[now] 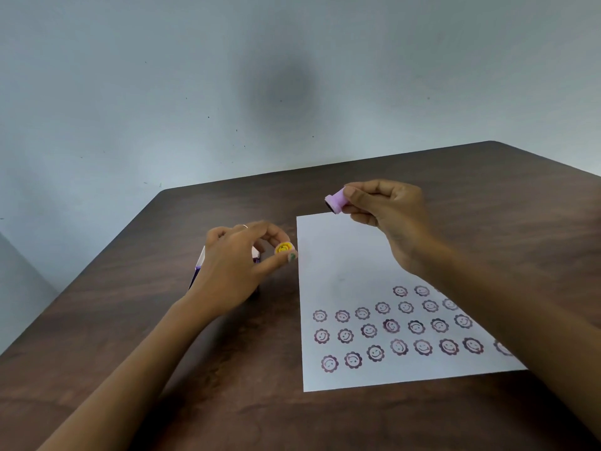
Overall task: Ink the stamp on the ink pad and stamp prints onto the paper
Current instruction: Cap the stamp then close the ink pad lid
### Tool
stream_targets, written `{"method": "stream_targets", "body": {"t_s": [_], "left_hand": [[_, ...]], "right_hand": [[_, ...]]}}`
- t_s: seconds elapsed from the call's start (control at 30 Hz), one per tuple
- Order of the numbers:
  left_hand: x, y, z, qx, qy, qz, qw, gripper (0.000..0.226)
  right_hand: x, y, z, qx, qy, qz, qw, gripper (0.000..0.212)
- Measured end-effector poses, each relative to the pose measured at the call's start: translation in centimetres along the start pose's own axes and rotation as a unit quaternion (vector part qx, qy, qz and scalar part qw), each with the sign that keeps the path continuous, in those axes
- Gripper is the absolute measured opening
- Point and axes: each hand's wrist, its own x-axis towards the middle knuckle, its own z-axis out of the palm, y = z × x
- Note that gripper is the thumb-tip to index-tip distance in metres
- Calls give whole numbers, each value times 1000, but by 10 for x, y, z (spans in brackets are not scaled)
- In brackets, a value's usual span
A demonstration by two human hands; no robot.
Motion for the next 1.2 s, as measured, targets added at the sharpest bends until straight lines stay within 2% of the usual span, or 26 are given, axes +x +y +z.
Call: {"method": "stream_targets", "body": {"t_s": [0.1, 0.27, 0.37, 0.47, 0.63, 0.8, 1.2], "left_hand": [[1, 9, 0, -120, 41, -41, 991, 9], [1, 26, -2, -265, 86, -123, 953, 16], [1, 33, -6, -358, 104, -165, 913, 15], [2, 32, -9, -444, 96, -211, 865, 27], [0, 32, -5, -533, 73, -241, 808, 31], [-1, 36, -3, -538, 58, -241, 806, 40], [-3, 41, -2, -520, 61, -232, 820, 49]], "right_hand": [[-2, -1, 1, 2, 6, 3, 1000, 14], [-4, -2, 2, 33, 10, 24, 999, 11], [-6, -3, 3, 68, -3, 37, 997, 9], [-7, -4, 6, 146, -30, 66, 987, 7], [-11, -2, 13, 226, -84, 90, 966, 25], [-16, 0, 19, 219, -92, 71, 969, 38], [-25, -2, 25, 107, -99, 15, 989, 37]]}}
